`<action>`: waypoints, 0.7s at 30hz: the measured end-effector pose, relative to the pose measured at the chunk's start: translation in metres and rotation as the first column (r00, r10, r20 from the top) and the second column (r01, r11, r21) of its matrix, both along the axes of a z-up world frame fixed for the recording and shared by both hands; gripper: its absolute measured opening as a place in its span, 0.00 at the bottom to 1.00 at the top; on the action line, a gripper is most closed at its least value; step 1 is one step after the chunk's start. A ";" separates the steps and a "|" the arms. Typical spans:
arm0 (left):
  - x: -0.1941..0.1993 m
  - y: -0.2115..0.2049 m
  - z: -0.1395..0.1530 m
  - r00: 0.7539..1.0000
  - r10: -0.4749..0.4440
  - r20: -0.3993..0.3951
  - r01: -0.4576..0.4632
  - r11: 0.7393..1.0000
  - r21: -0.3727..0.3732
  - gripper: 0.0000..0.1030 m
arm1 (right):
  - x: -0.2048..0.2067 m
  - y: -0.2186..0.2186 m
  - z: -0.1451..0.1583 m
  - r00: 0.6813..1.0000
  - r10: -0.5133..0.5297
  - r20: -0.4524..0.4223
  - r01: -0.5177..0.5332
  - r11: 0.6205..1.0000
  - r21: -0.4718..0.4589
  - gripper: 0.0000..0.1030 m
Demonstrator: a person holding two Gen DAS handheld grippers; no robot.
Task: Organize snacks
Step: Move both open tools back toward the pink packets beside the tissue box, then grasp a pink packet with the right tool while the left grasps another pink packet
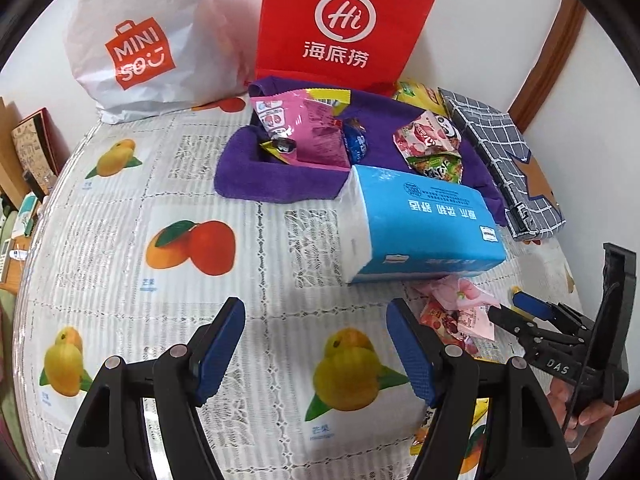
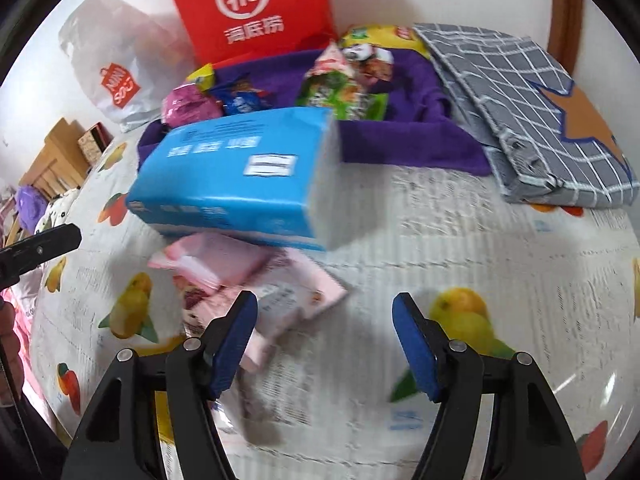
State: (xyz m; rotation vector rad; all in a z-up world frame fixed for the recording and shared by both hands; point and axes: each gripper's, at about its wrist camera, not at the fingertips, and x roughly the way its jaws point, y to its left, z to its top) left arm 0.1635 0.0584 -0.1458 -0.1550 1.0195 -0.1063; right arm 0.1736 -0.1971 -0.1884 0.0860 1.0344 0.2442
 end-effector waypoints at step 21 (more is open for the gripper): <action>0.000 -0.002 -0.013 1.000 -0.003 -0.030 0.003 1.000 -0.001 0.69 | -0.001 0.017 -0.008 0.999 0.051 0.002 -0.050 0.992 -0.114 0.66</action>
